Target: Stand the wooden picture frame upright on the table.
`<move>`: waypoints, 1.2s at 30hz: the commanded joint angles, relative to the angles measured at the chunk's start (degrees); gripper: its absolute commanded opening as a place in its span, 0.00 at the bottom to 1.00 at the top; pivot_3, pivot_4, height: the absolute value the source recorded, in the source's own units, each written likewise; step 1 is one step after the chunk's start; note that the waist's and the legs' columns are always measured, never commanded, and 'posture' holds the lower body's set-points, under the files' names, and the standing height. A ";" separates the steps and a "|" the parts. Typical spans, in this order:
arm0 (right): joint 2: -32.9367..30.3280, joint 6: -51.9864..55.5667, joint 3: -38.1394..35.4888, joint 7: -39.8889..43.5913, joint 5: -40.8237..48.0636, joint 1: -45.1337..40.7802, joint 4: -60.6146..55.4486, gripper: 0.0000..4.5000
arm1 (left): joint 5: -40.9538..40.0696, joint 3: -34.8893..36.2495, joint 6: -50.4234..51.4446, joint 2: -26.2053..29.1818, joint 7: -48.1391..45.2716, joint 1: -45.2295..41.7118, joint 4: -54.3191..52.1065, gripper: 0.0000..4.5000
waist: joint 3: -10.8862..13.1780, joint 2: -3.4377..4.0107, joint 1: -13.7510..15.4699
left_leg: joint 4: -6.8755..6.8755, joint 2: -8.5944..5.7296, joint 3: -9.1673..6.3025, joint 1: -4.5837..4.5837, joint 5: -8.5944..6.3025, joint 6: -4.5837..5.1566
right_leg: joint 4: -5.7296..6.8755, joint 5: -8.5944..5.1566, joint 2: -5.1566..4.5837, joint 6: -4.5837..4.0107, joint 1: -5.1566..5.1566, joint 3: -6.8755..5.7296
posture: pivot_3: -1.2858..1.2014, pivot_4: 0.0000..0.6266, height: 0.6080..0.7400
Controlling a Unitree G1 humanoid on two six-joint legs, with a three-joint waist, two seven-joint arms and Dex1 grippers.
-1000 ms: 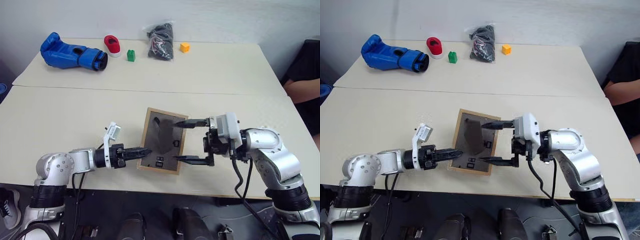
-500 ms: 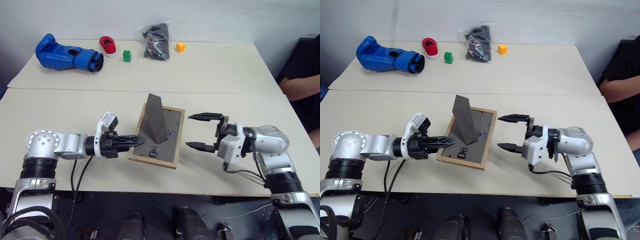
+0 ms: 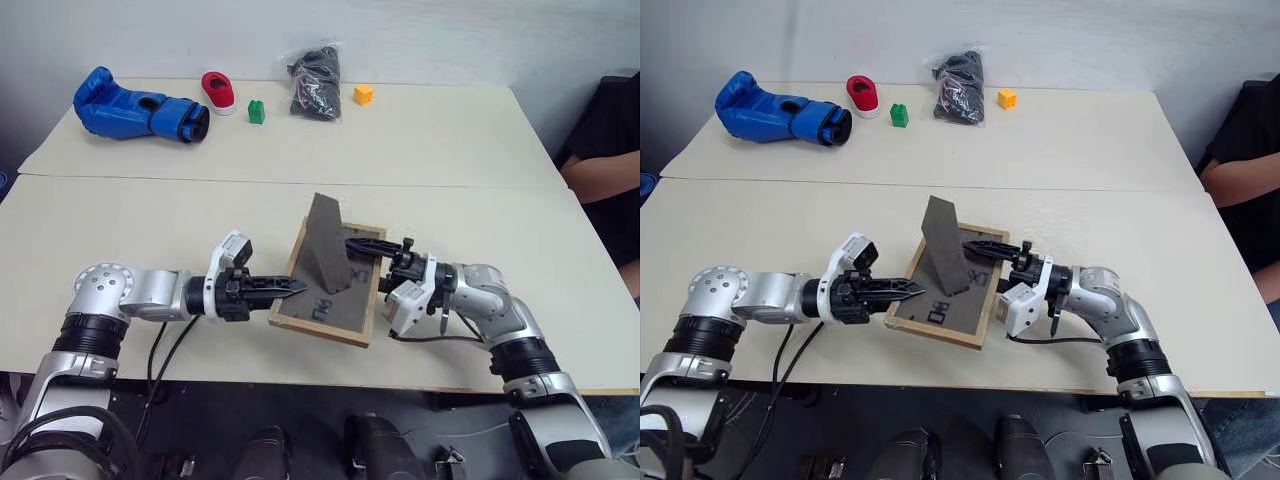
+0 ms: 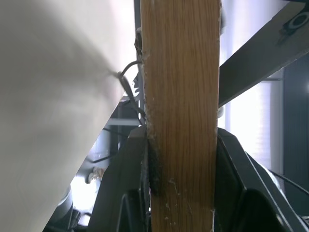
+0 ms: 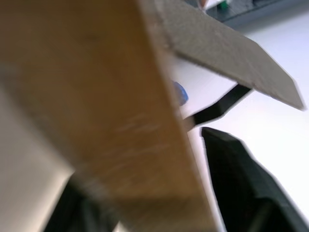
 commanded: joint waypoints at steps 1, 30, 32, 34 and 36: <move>-1.00 0.22 -0.39 -4.98 0.66 -0.37 -0.06 0.37 | -1.63 3.64 -1.52 -0.93 1.23 -0.65 -1.09 0.28 | 0.00 0.00 -0.02 | 0.00 0.01 0.00 -0.01 0.00 0.00 | 0.00 0.00 0.01 0.00 0.00 0.00 | 0.52 0.24 1.00; -5.90 85.45 5.17 15.22 65.50 0.41 -22.40 0.29 | 71.93 21.39 -73.47 9.08 -48.96 30.66 -32.89 1.00 | 0.10 0.11 0.34 | -0.20 0.12 -0.08 -0.11 -0.08 0.14 | -0.42 -0.08 -0.10 -0.15 0.00 -0.11 | 0.52 0.24 1.00; -5.50 91.80 4.89 14.73 65.93 -0.26 -20.98 0.29 | 71.55 21.40 -72.92 7.89 -49.18 30.12 -33.38 1.00 | 0.10 0.11 0.19 | -0.21 0.09 -0.07 -0.12 -0.10 0.17 | -0.45 -0.07 -0.14 -0.14 -0.01 -0.10 | 0.52 0.24 1.00; -3.95 91.91 4.25 16.31 65.03 -0.65 -18.82 0.29 | 70.99 21.14 -71.47 7.44 -49.39 29.91 -33.97 1.00 | 0.10 0.11 0.13 | -0.23 0.08 -0.04 -0.12 -0.12 0.20 | -0.43 -0.07 -0.16 -0.13 -0.01 -0.09 | 0.52 0.24 1.00; -2.12 91.92 3.22 16.48 64.11 -1.37 -15.68 0.29 | 70.15 21.24 -70.02 6.89 -49.17 29.94 -34.56 1.00 | 0.10 0.11 -0.12 | -0.25 0.08 -0.02 -0.12 -0.12 0.21 | -0.42 -0.06 -0.15 -0.12 -0.03 -0.09 | 0.52 0.24 1.00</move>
